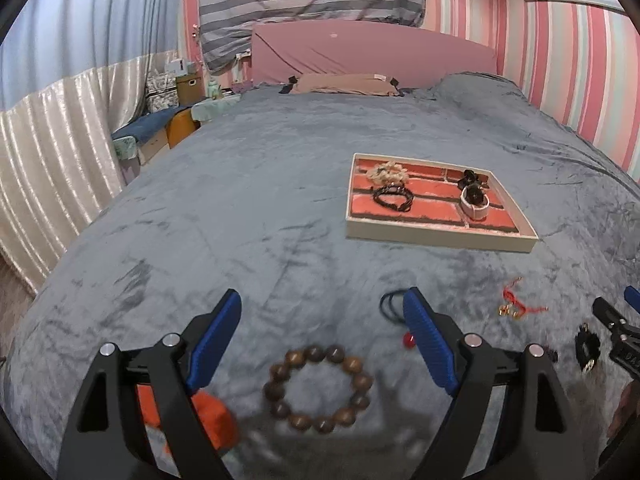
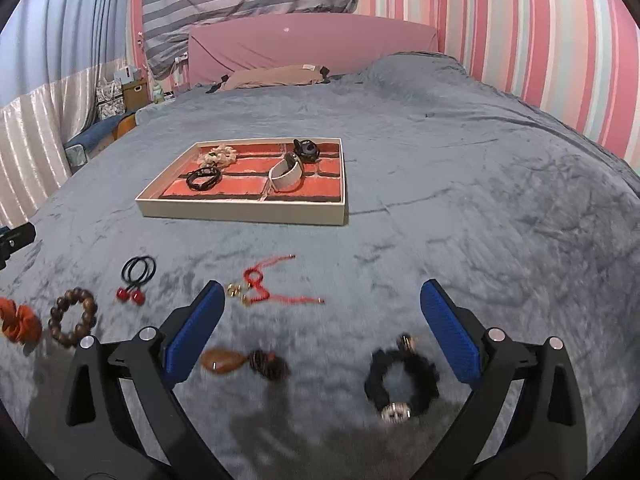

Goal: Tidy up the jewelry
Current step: 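Move both tools back toward the remaining jewelry on the bed, then lower the left tool onto the orange scrunchie while the right tool approaches the black scrunchie, then grasp the orange scrunchie with the left tool while the right tool grasps the black jeweled scrunchie, then carry the orange scrunchie and black scrunchie over the tray with both tools, then open both tools to drop the two scrunchies into the tray, then move the left tool to the wooden bead bracelet while the right tool approaches the braided pendant, then grasp the wooden bead bracelet with the left tool while the right tool grasps the black braided pendant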

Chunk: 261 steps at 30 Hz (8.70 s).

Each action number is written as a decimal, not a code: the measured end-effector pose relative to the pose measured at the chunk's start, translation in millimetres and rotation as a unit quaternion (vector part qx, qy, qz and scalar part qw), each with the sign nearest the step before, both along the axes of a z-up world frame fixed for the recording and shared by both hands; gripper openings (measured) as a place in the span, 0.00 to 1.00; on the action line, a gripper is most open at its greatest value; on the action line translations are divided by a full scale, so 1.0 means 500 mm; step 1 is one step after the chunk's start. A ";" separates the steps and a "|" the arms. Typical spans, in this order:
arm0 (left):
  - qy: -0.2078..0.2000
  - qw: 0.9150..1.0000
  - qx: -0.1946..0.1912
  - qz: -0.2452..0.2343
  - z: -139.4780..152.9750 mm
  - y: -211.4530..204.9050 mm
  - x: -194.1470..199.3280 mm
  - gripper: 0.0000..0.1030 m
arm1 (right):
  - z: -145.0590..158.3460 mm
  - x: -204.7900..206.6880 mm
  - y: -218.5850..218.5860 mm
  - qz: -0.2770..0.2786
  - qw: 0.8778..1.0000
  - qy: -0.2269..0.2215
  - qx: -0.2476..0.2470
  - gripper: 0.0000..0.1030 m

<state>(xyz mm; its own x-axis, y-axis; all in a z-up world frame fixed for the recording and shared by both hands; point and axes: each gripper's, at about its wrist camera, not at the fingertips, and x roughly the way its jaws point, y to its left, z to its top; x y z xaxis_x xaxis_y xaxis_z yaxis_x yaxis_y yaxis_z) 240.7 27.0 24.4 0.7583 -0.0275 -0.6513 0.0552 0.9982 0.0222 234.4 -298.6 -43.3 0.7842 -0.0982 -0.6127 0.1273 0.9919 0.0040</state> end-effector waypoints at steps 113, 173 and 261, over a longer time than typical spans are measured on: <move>-0.014 0.999 -0.026 0.015 -0.086 0.149 -0.029 0.07 | -0.132 -0.023 -0.105 -0.032 0.998 0.039 0.046 0.18; 0.090 0.993 0.008 -0.074 -0.205 -0.259 0.539 0.10 | -0.172 0.556 -0.034 0.017 0.994 0.101 0.034 0.22; 0.070 0.997 -0.012 0.015 -0.191 0.088 0.019 0.84 | -0.169 0.048 0.032 0.023 0.996 0.077 0.050 0.56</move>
<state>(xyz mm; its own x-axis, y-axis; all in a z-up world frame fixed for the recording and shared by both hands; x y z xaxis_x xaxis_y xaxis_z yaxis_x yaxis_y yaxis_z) 250.3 71.0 -71.2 0.6609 -0.0234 -0.7501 0.0264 0.9996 -0.0079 258.3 -282.5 -127.6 0.6830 0.0035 -0.7304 0.0875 0.9924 0.0866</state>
